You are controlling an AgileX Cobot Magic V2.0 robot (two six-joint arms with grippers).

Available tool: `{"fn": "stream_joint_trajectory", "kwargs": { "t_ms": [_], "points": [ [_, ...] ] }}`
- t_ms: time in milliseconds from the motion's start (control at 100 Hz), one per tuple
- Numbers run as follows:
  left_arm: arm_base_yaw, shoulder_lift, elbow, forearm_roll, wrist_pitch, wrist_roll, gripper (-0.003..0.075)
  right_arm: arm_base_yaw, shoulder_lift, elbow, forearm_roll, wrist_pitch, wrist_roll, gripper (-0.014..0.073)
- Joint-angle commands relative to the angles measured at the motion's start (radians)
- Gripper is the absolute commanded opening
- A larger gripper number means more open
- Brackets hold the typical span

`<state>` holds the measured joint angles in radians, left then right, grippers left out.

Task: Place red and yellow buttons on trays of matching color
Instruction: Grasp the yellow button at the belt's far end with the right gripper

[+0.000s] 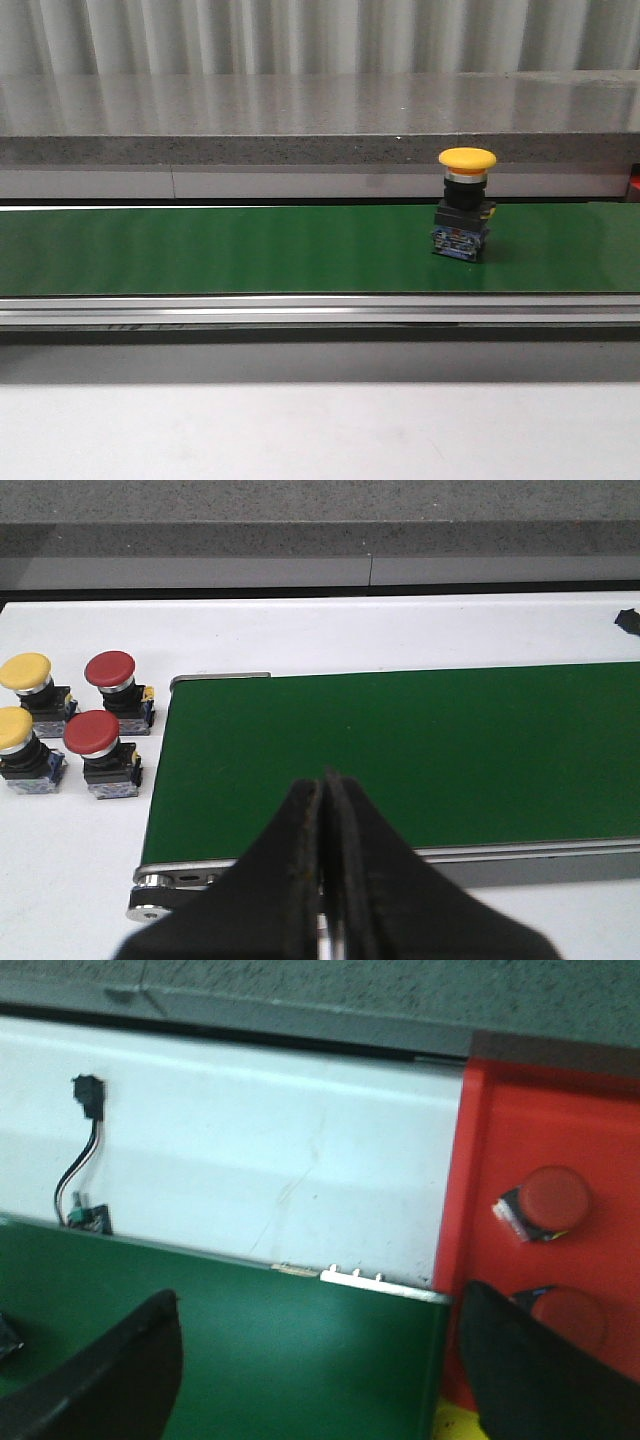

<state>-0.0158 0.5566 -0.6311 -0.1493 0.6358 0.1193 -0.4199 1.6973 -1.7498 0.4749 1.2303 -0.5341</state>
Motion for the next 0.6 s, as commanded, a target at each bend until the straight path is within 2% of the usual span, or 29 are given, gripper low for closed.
{"fn": "stream_joint_trajectory", "kwargs": {
  "t_ms": [0,300,590],
  "points": [
    [-0.008,0.004,-0.027,-0.016,-0.074,0.002,-0.002,0.027,-0.126,0.093,0.044,-0.053,-0.055,0.0574],
    [-0.008,0.004,-0.027,-0.016,-0.074,0.002,-0.002,0.196,-0.311,0.459,0.034,-0.11,-0.129,0.0574],
    [-0.008,0.004,-0.027,-0.016,-0.074,0.002,-0.002,0.383,-0.308,0.617,-0.032,-0.215,-0.129,0.0574]
  ]
}}
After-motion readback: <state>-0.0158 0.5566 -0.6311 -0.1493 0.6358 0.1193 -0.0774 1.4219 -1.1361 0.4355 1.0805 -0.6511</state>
